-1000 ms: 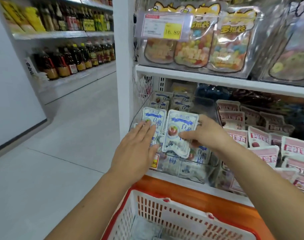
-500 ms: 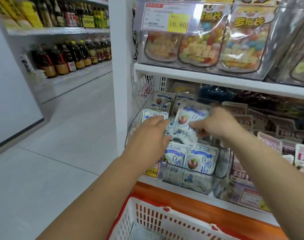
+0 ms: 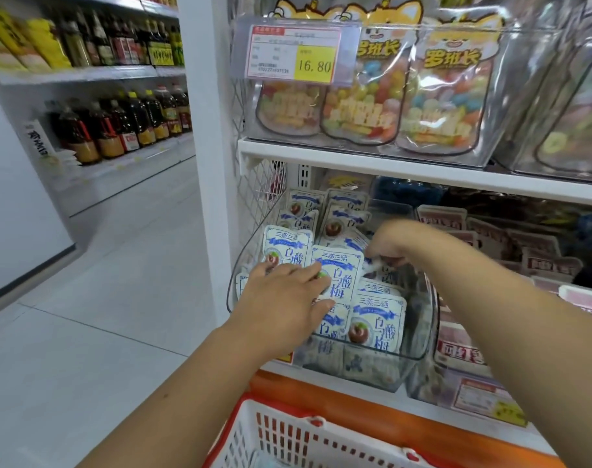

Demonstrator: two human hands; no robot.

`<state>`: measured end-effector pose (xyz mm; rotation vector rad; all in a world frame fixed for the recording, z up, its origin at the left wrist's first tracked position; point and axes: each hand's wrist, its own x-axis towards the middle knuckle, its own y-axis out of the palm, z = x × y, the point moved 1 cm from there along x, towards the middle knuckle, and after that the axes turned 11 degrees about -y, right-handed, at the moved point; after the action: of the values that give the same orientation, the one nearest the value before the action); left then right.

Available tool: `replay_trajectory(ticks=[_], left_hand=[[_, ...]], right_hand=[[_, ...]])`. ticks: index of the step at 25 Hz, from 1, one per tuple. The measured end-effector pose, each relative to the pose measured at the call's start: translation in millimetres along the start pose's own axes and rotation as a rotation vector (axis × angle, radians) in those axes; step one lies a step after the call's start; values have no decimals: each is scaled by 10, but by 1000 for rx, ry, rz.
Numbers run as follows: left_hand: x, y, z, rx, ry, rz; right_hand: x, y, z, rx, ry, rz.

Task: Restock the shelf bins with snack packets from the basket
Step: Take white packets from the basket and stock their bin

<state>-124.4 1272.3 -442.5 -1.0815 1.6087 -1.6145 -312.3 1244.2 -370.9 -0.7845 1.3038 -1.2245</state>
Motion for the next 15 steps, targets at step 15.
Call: replay_trajectory(ticks=[15], left_hand=[[71,-51,45,-167,-16,56]], right_hand=[[-60,116,-195,570,-222,-437]])
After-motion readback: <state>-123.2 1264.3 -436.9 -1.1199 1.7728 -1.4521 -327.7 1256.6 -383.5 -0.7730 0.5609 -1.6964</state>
